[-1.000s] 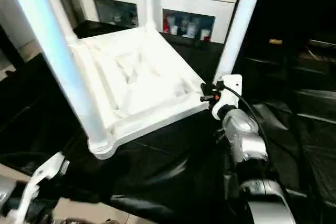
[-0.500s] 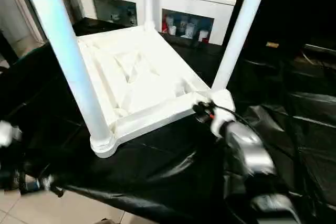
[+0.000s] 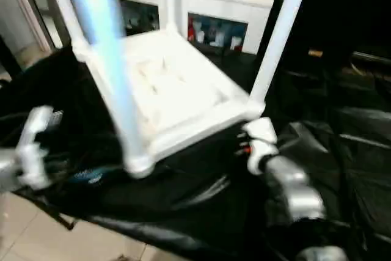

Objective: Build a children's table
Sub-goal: Rotate table base

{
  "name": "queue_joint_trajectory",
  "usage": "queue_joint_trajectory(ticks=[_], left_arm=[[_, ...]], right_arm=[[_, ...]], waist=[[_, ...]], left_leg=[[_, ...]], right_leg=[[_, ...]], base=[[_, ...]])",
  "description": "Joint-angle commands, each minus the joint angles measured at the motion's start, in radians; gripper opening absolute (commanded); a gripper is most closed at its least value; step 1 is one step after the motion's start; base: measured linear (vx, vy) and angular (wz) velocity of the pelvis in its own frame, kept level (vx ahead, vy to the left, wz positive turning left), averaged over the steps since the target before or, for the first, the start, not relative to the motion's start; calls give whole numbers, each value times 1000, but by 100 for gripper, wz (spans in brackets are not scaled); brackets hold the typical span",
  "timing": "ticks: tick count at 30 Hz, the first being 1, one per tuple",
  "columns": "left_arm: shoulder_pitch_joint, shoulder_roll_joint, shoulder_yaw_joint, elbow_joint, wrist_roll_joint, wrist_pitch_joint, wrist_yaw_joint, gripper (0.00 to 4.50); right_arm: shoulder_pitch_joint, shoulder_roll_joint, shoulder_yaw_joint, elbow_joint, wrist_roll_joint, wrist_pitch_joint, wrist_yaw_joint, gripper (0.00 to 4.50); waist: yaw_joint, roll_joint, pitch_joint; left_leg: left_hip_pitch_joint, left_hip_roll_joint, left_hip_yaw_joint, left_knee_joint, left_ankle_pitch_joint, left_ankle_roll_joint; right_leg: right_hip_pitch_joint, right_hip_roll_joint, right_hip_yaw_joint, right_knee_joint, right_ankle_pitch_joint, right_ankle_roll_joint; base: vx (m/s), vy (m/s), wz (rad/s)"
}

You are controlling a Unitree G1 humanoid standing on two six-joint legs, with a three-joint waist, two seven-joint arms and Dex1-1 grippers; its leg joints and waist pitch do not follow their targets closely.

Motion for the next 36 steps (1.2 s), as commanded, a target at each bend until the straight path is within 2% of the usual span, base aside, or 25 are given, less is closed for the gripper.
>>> queue_joint_trajectory(ticks=[1, 3, 4, 5, 6, 8, 10, 11, 14, 16, 17, 18, 19, 21, 22, 23, 25, 26, 27, 28, 31, 32, 33, 34, 36], left_arm=[[-42, -18, -35, 23, 31, -28, 13, 450], [-67, -36, -60, 51, 55, -53, 21, 450], [-102, -66, -95, 97, 81, -84, 30, 450], [-126, -86, -116, 131, 98, -106, 35, 450], [-154, -104, -135, 175, 124, -123, 51, 450], [-178, -114, -147, 218, 144, -134, 60, 450], [-190, -118, -153, 240, 151, -141, 55, 450], [-199, -114, -156, 261, 167, -157, 63, 450], [-191, -71, -151, 267, 165, -155, 28, 450], [-181, -55, -147, 259, 161, -144, 17, 450], [-179, -44, -143, 275, 164, -155, 12, 450], [-186, -45, -141, 298, 173, -169, 20, 450], [-191, -46, -141, 312, 178, -177, 24, 450], [-214, -48, -147, 361, 202, -210, 31, 450], [-214, -48, -147, 361, 202, -210, 31, 450], [-265, -54, -144, 447, 221, -239, 43, 450], [-292, -58, -143, 490, 228, -251, 51, 450], [-343, -80, -142, 563, 244, -296, 70, 450], [-346, -83, -142, 566, 244, -298, 71, 450], [-362, -99, -141, 576, 237, -302, 72, 450], [-424, -190, -140, 580, 179, -290, 44, 450], [-431, -201, -142, 580, 172, -287, 34, 450], [-438, -222, -155, 562, 155, -267, 12, 450], [-442, -245, -174, 540, 135, -241, -19, 450], [-447, -277, -216, 522, 123, -222, -69, 450]], right_arm=[[-13, -3, 9, -1, -20, 4, -11, 229], [-18, 3, 15, 4, -27, 4, -8, 250], [-29, 12, 25, 19, -37, 0, -6, 250], [-38, 16, 34, 30, -46, -3, -4, 256], [-47, 19, 39, 40, -47, -4, -2, 256], [-56, 20, 42, 52, -49, -8, -6, 289], [-62, 19, 45, 61, -56, -14, -9, 293], [-65, 20, 45, 63, -57, -14, -9, 300], [-63, 19, 35, 51, -55, -9, -5, 333], [-60, 16, 31, 54, -56, -12, -5, 343], [-60, 12, 26, 63, -59, -19, -6, 366], [-60, 12, 25, 67, -59, -21, -6, 366], [-61, 12, 24, 70, -60, -22, -6, 374], [-66, 13, 24, 78, -62, -28, -8, 377], [-66, 13, 24, 78, -62, -28, -8, 405], [-80, 16, 24, 84, -63, -34, -9, 415], [-86, 17, 23, 88, -63, -35, -10, 416], [-98, 19, 24, 98, -65, -37, -11, 431], [-98, 19, 24, 98, -65, -37, -11, 443], [-101, 20, 24, 101, -65, -39, -12, 443], [-112, 24, 28, 122, -74, -47, -11, 443], [-115, 24, 30, 126, -77, -49, -12, 443], [-117, 25, 33, 128, -81, -51, -13, 443], [-120, 28, 35, 128, -82, -51, -15, 443], [-126, 31, 36, 132, -83, -53, -17, 443]], waist=[[2, 5, -56], [3, 5, -57], [3, 8, -59], [2, 13, -58], [1, 8, -59], [1, 8, -60], [0, 7, -60], [0, 11, -62], [-3, 12, -63], [-4, 17, -62], [-4, 15, -60], [-4, 8, -60], [-2, 13, -59], [0, 13, -59], [1, 13, -59], [1, 15, -59], [1, 13, -62], [3, 12, -60], [4, 12, -60], [6, 10, -63], [9, 6, -64], [12, 11, -65], [11, 9, -66], [13, 13, -65], [15, 7, -63]], left_leg=[[15, 52, -27, -75, -216, -7], [17, 51, -26, -72, -206, -2], [13, 52, -28, -73, -193, -1], [17, 50, -25, -71, -200, -3], [14, 50, -27, -71, -200, -5], [12, 52, -29, -71, -199, -6], [12, 50, -27, -70, -195, -2], [11, 49, -27, -68, -180, 2], [10, 51, -28, -68, -176, 7], [13, 53, -28, -68, -186, 7], [15, 52, -27, -69, -200, 5], [14, 53, -26, -70, -203, 6], [15, 53, -27, -70, -209, 3], [17, 53, -27, -70, -218, -2], [17, 53, -27, -71, -215, -3], [17, 52, -27, -70, -214, -5], [19, 50, -26, -69, -208, -5], [16, 49, -28, -70, -206, -4], [18, 49, -26, -69, -210, -5], [15, 52, -29, -69, -198, -7], [11, 52, -25, -64, -159, 9], [10, 52, -25, -62, -153, 15], [11, 52, -24, -62, -153, 19], [9, 52, -24, -61, -145, 23], [9, 54, -21, -62, -149, 31]], right_leg=[[42, -65, 50, -71, -192, -215], [41, -64, 51, -71, -176, -213], [45, -65, 50, -68, -159, -214], [40, -62, 49, -70, -159, -214], [44, -64, 49, -70, -157, -217], [47, -68, 49, -68, -150, -218], [47, -66, 49, -69, -146, -218], [47, -65, 49, -67, -121, -223], [50, -66, 47, -63, -98, -235], [47, -66, 46, -63, -102, -244], [46, -65, 47, -65, -118, -245], [46, -65, 47, -66, -127, -245], [45, -66, 47, -67, -144, -242], [44, -67, 48, -69, -163, -233], [44, -67, 48, -69, -159, -232], [43, -66, 48, -69, -152, -230], [43, -65, 47, -68, -139, -233], [46, -67, 47, -68, -136, -235], [44, -68, 47, -69, -141, -234], [51, -74, 48, -64, -123, -239], [52, -75, 47, -60, -67, -265], [53, -77, 47, -59, -62, -272], [52, -75, 46, -61, -62, -272], [54, -76, 46, -58, -55, -278], [53, -75, 46, -62, -69, -284]], base=[[0, 0, 0], [0, 0, 0], [0, 0, 0], [0, 0, 0], [0, 0, 0], [0, 0, 0], [0, 0, 0], [0, 0, 0], [0, 0, 0], [0, 0, 0], [0, 0, 0], [0, 0, 0], [0, 0, 0], [0, 0, 0], [0, 0, 0], [0, 0, 0], [0, 0, 0], [0, 0, 0], [0, 0, 0], [0, 0, 0], [0, 0, 0], [0, 0, 0], [0, 0, 0], [0, 0, 0], [0, 0, 0]])
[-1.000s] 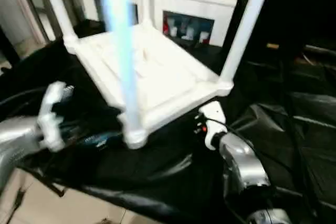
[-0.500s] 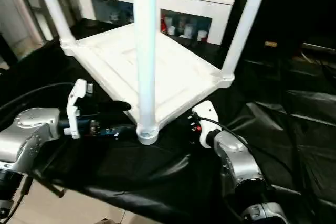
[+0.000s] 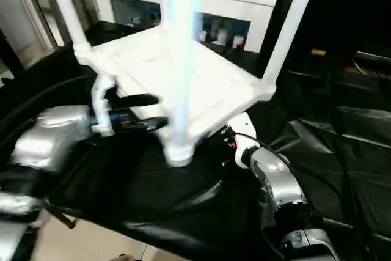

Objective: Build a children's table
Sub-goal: Rotate table base

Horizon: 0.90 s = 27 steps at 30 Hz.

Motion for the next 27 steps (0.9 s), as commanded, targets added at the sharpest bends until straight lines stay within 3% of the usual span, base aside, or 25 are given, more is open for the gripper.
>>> queue_joint_trajectory(ticks=[1, 3, 9, 19, 27], left_arm=[[-22, -26, -62, -24, -4, 1, -45, 450], [-26, -51, -89, -10, 15, -24, -51, 450], [-23, -135, -137, -18, 27, -27, -56, 450], [-17, -264, -209, -37, 63, -59, -11, 450], [-32, -302, -207, 23, 126, -123, 39, 450]], right_arm=[[-34, 11, 7, 5, -1, -13, -4, 443], [-41, 12, 5, 15, -1, -17, -7, 443], [-47, 28, 5, 29, -11, -32, -5, 443], [-64, 51, 12, 47, -19, -49, 2, 443], [-70, 46, 3, 63, -33, -64, -16, 443]], waist=[[10, 12, -67], [1, 1, -67], [-1, 11, -68], [-3, 11, -68], [-5, 16, -64]], left_leg=[[13, 55, -23, -64, -154, 30], [7, 51, -24, -63, -161, 34], [13, 55, -26, -64, -159, 40], [10, 57, -27, -63, -162, 59], [14, 59, -28, -67, -213, 46]], right_leg=[[56, -76, 47, -61, -81, -284], [62, -74, 47, -64, -84, -275], [58, -71, 44, -64, -71, -281], [62, -74, 43, -67, -48, -294], [59, -73, 42, -75, -94, -288]], base=[[0, 0, 0], [0, 0, 0], [0, 0, 0], [0, 0, 0], [0, 0, 0]])
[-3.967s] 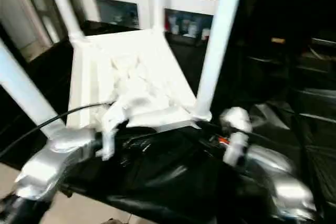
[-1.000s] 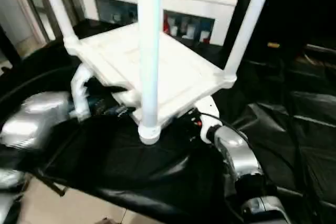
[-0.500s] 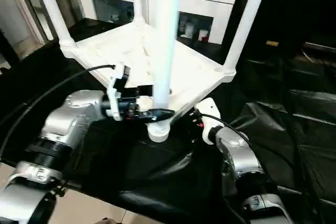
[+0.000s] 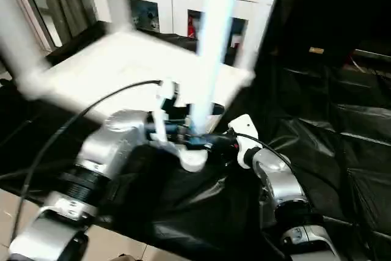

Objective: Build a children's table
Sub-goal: Rotate table base

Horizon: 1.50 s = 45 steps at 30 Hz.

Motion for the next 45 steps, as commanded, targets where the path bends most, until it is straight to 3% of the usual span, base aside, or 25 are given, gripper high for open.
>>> queue_joint_trajectory(ticks=[1, 5, 7, 8, 12, 16, 24, 28, 29, 32, 33, 39, 43, 45], left_arm=[[-24, -55, -105, 26, 46, -39, 3, 450], [-70, -24, -83, 145, 162, -133, 130, 450], [-75, -7, -74, 158, 174, -143, 140, 450], [-72, 9, -65, 158, 176, -144, 143, 450], [-56, 58, -53, 169, 195, -170, 151, 450], [-32, 95, -49, 180, 200, -182, 139, 450], [-32, 103, -49, 192, 204, -184, 153, 450], [-29, 130, -71, 149, 222, -109, 137, 450], [-19, 180, -110, 101, 266, -44, 119, 450], [-9, 229, -136, 28, 300, 84, 122, 450], [-9, 229, -136, 28, 300, 84, 122, 450], [61, 381, -148, -309, 298, 437, 98, 450], [92, 422, -153, -414, 303, 540, 100, 450], [113, 437, -155, -481, 309, 613, 115, 450]], right_arm=[[-48, 30, 16, 0, -3, -28, -22, 443], [-51, 4, -10, 18, -18, -38, -54, 443], [-50, -8, -21, 20, -17, -38, -55, 443], [-48, -20, -29, 22, -15, -39, -54, 443], [-42, -43, -43, 23, -11, -41, -53, 443], [-34, -43, -45, 20, -10, -43, -52, 443], [-25, -28, -41, 14, -10, -42, -49, 443], [-16, -39, -48, 5, -10, -40, -46, 443], [-6, -52, -57, -5, -8, -35, -48, 443], [8, -68, -63, -16, -7, -29, -43, 443], [8, -68, -63, -16, -7, -29, -43, 443], [61, -148, -79, -85, -10, -9, -3, 443], [88, -173, -86, -130, -3, 12, 14, 443], [113, -197, -80, -174, -3, 31, 39, 443]], waist=[[4, 8, -67], [1, 4, -66], [2, 4, -68], [6, -3, -72], [8, 0, -73], [8, 1, -70], [19, 2, -68], [19, 6, -68], [19, 7, -68], [18, 10, -66], [17, 9, -65], [24, 13, -63], [20, 13, -55], [21, 12, -56]], left_leg=[[13, 57, -28, -68, -214, 45], [13, 52, -30, -68, -218, 44], [9, 51, -29, -64, -191, 59], [10, 53, -28, -62, -164, 71], [6, 53, -27, -59, -117, 101], [10, 54, -26, -62, -149, 92], [10, 56, -25, -64, -158, 74], [12, 58, -26, -66, -166, 66], [12, 59, -27, -67, -170, 63], [14, 58, -27, -68, -168, 56], [13, 57, -25, -68, -169, 54], [15, 59, -26, -69, -175, 44], [15, 53, -26, -72, -217, 33], [14, 57, -28, -74, -211, 29]], right_leg=[[58, -74, 47, -72, -96, -282], [60, -75, 48, -76, -131, -258], [61, -77, 48, -74, -119, -252], [62, -79, 49, -70, -98, -261], [58, -75, 45, -61, -34, -274], [55, -76, 44, -67, -100, -267], [52, -78, 46, -68, -111, -263], [51, -79, 47, -68, -117, -259], [50, -78, 47, -67, -118, -256], [48, -77, 48, -68, -126, -254], [48, -76, 47, -69, -129, -254], [48, -76, 48, -68, -143, -259], [42, -70, 47, -82, -243, -233], [45, -72, 48, -78, -232, -229]], base=[[0, 0, 0], [0, 0, 0], [0, 0, 0], [0, 0, 0], [0, 0, 0], [0, 0, 0], [0, 0, 0], [0, 0, 0], [0, 0, 0], [0, 0, 0], [0, 0, 0], [0, 0, 0], [0, 0, 0], [0, 0, 0]])
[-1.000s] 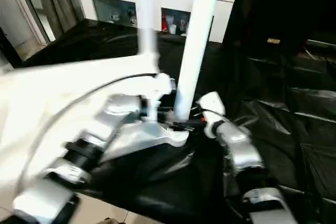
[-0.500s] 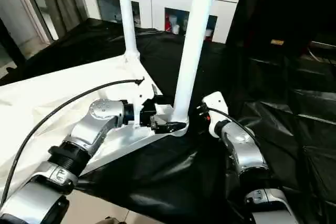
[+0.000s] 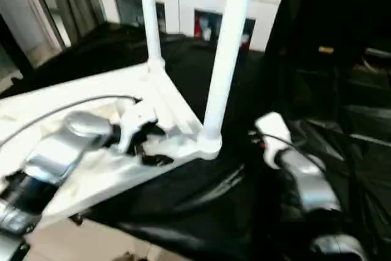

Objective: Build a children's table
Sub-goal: Rotate table base

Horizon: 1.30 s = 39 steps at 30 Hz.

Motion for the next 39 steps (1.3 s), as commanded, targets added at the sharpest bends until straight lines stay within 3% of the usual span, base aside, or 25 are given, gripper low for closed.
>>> queue_joint_trajectory(ticks=[1, 6, 7, 10, 12, 16, 18, 22, 23, 24, 25, 27, 28, 30, 31, 32, 34, 39], left_arm=[[12, 16, -14, -74, 8, 78, 22, 450], [41, 23, -24, -144, 26, 153, 84, 450], [50, 11, -22, -153, 38, 171, 115, 450], [53, -30, 0, -148, 36, 194, 159, 450], [52, -73, 16, -139, 26, 214, 198, 422], [50, -109, 29, -140, 10, 245, 228, 409], [50, -124, 18, -144, 0, 270, 238, 375], [54, -141, -14, -133, -7, 298, 246, 372], [57, -137, -28, -123, 5, 290, 252, 340], [59, -135, -36, -115, 11, 289, 258, 334], [59, -135, -36, -115, 11, 289, 258, 334], [63, -136, -49, -89, 16, 283, 269, 326], [64, -139, -52, -80, 14, 281, 272, 295], [64, -150, -57, -55, 8, 273, 287, 290], [62, -154, -68, -32, 13, 259, 296, 286], [61, -158, -72, -20, 13, 253, 300, 271], [60, -160, -74, -14, 12, 250, 301, 246], [38, -150, -107, 66, 8, 104, 253, 197]], right_arm=[[21, -29, 5, -63, 8, 27, 25, 443], [91, -70, 17, -209, 38, 94, 96, 443], [128, -94, 30, -291, 49, 137, 140, 443], [159, -116, 45, -350, 51, 172, 171, 443], [182, -132, 58, -399, 56, 212, 191, 450], [198, -136, 57, -443, 70, 243, 196, 450], [215, -142, 47, -508, 109, 285, 215, 450], [246, -171, 24, -628, 181, 358, 280, 450], [252, -180, 24, -640, 185, 363, 288, 450], [256, -188, 26, -648, 181, 365, 292, 450], [256, -188, 26, -648, 181, 365, 292, 450], [264, -199, 27, -666, 178, 375, 295, 450], [266, -201, 26, -671, 179, 378, 294, 450], [273, -207, 26, -695, 189, 401, 288, 450], [278, -213, 30, -710, 192, 415, 284, 450], [280, -215, 32, -716, 192, 420, 283, 450], [282, -216, 33, -719, 192, 422, 283, 450], [289, -216, 36, -724, 191, 419, 288, 450]], waist=[[-3, -3, -59], [-2, -5, -57], [-2, -5, -57], [-4, -4, -55], [-4, -4, -55], [-4, -6, -57], [-5, -2, -58], [-3, 0, -58], [-2, 1, -58], [-1, 6, -58], [-3, 2, -56], [-2, 4, -57], [-4, 3, -57], [-3, 3, -59], [-3, 9, -59], [-3, 5, -59], [-1, 7, -61], [0, 8, -60]], left_leg=[[15, 55, -28, -72, -207, 33], [14, 53, -29, -71, -213, 42], [13, 53, -29, -72, -212, 45], [12, 52, -29, -72, -224, 48], [12, 52, -30, -72, -233, 43], [10, 51, -32, -70, -223, 49], [10, 50, -32, -69, -216, 56], [10, 53, -33, -68, -207, 69], [10, 54, -34, -70, -212, 68], [10, 53, -34, -70, -214, 65], [10, 52, -33, -70, -226, 60], [11, 50, -33, -69, -228, 54], [9, 49, -34, -69, -229, 54], [9, 48, -34, -67, -219, 57], [9, 48, -35, -67, -218, 57], [9, 48, -34, -67, -218, 59], [9, 49, -35, -67, -211, 62], [11, 47, -35, -68, -237, 57]], right_leg=[[47, -70, 49, -79, -225, -227], [48, -68, 49, -83, -246, -213], [48, -65, 49, -83, -247, -202], [45, -66, 48, -90, -280, -191], [45, -67, 48, -94, -308, -186], [46, -69, 47, -95, -302, -179], [45, -66, 47, -95, -288, -177], [46, -66, 47, -93, -261, -181], [46, -66, 47, -95, -274, -177], [45, -66, 47, -95, -278, -176], [43, -65, 46, -99, -294, -171], [43, -66, 46, -101, -309, -166], [45, -65, 45, -102, -315, -161], [45, -66, 45, -102, -314, -155], [44, -65, 45, -102, -314, -155], [45, -65, 45, -102, -315, -148], [45, -66, 44, -101, -311, -151], [41, -67, 44, -109, -376, -124]], base=[[0, 0, 0], [0, 0, 0], [0, 0, 0], [0, 0, 0], [0, 0, 0], [0, 0, 0], [0, 0, 0], [0, 0, 0], [0, 0, 0], [0, 0, 0], [0, 0, 0], [0, 0, 0], [0, 0, 0], [0, 0, 0], [0, 0, 0], [0, 0, 0], [0, 0, 0], [0, 0, 0]])
